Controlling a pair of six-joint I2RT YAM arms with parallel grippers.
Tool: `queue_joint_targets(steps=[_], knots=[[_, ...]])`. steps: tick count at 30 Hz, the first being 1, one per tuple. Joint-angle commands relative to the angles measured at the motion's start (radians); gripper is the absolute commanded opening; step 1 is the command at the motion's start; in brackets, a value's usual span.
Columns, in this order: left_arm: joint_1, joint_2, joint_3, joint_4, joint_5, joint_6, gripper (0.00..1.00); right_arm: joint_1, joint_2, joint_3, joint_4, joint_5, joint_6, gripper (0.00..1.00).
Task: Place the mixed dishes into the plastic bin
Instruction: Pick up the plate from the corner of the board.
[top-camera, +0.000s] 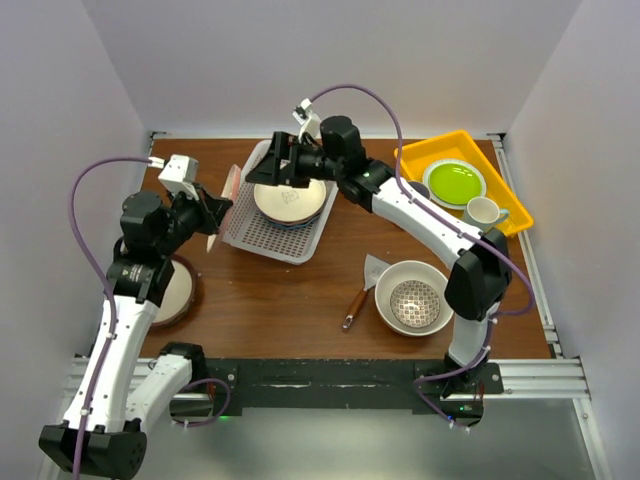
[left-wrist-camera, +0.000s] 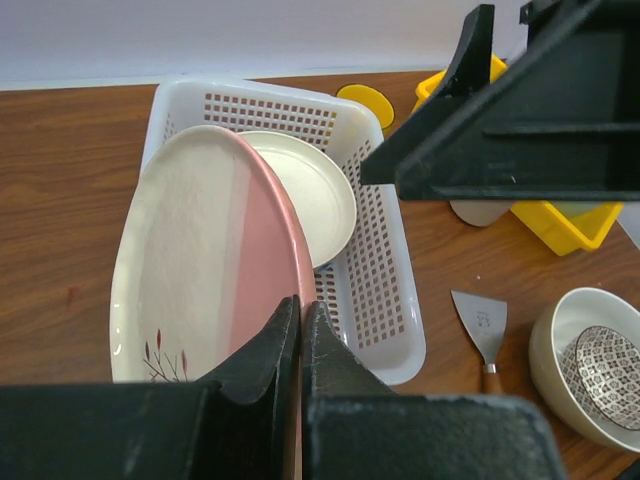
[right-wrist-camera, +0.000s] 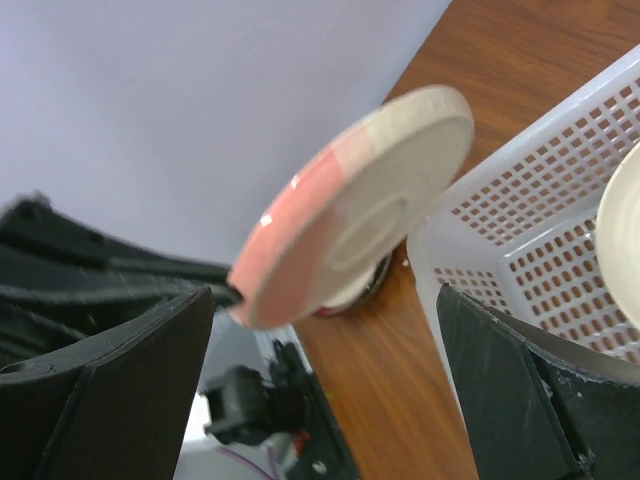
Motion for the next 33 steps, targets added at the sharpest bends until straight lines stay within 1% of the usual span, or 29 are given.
queue_joint_targets(steps=[1,6,10,11,13,14,16,17,18,19,24,25,27,28,29,30,31,32,33], knots=[[-0.005,-0.032,0.004,0.207,0.057,0.006,0.00,0.050,0.026,0.120,-0.083,0.116,0.170,0.98],[-0.005,-0.033,-0.005,0.225,0.085,-0.006,0.00,0.113,0.079,0.167,-0.155,0.242,0.206,0.98],[-0.005,-0.035,-0.023,0.247,0.114,-0.024,0.00,0.139,0.131,0.213,-0.197,0.263,0.242,0.96],[-0.005,-0.033,-0.025,0.251,0.121,-0.030,0.00,0.143,0.138,0.222,-0.186,0.263,0.253,0.94],[-0.005,-0.033,-0.029,0.251,0.134,-0.033,0.00,0.144,0.154,0.222,-0.166,0.214,0.269,0.82],[-0.005,-0.033,-0.031,0.253,0.140,-0.036,0.00,0.144,0.154,0.223,-0.158,0.214,0.279,0.80],[-0.005,-0.033,-0.034,0.251,0.151,-0.035,0.00,0.144,0.151,0.211,-0.154,0.207,0.278,0.71],[-0.005,-0.033,-0.035,0.251,0.155,-0.033,0.00,0.142,0.148,0.203,-0.125,0.198,0.278,0.67],[-0.005,-0.030,-0.035,0.250,0.161,-0.033,0.00,0.142,0.143,0.197,-0.123,0.194,0.279,0.58],[-0.005,-0.027,-0.035,0.248,0.174,-0.033,0.00,0.140,0.139,0.190,-0.111,0.179,0.275,0.54],[-0.007,-0.021,-0.043,0.248,0.220,-0.035,0.00,0.134,0.120,0.131,-0.031,0.144,0.250,0.34],[-0.007,-0.021,-0.045,0.247,0.226,-0.032,0.00,0.133,0.111,0.115,-0.011,0.133,0.247,0.26],[-0.007,-0.024,-0.051,0.244,0.247,-0.026,0.00,0.131,0.103,0.101,0.003,0.127,0.235,0.18],[-0.005,-0.026,-0.052,0.237,0.256,-0.020,0.00,0.131,0.097,0.090,0.013,0.127,0.223,0.12],[-0.007,-0.026,-0.051,0.236,0.267,-0.014,0.02,0.127,0.092,0.085,0.018,0.122,0.218,0.08],[-0.005,-0.029,-0.051,0.231,0.281,-0.007,0.12,0.124,0.089,0.079,0.024,0.118,0.209,0.05],[-0.005,-0.030,-0.051,0.224,0.286,-0.001,0.18,0.119,0.082,0.067,0.039,0.113,0.206,0.00],[-0.005,-0.035,-0.049,0.216,0.290,0.008,0.24,0.113,0.079,0.062,0.044,0.107,0.201,0.00],[-0.005,-0.040,-0.051,0.210,0.301,0.022,0.35,0.107,0.076,0.052,0.049,0.102,0.192,0.00]])
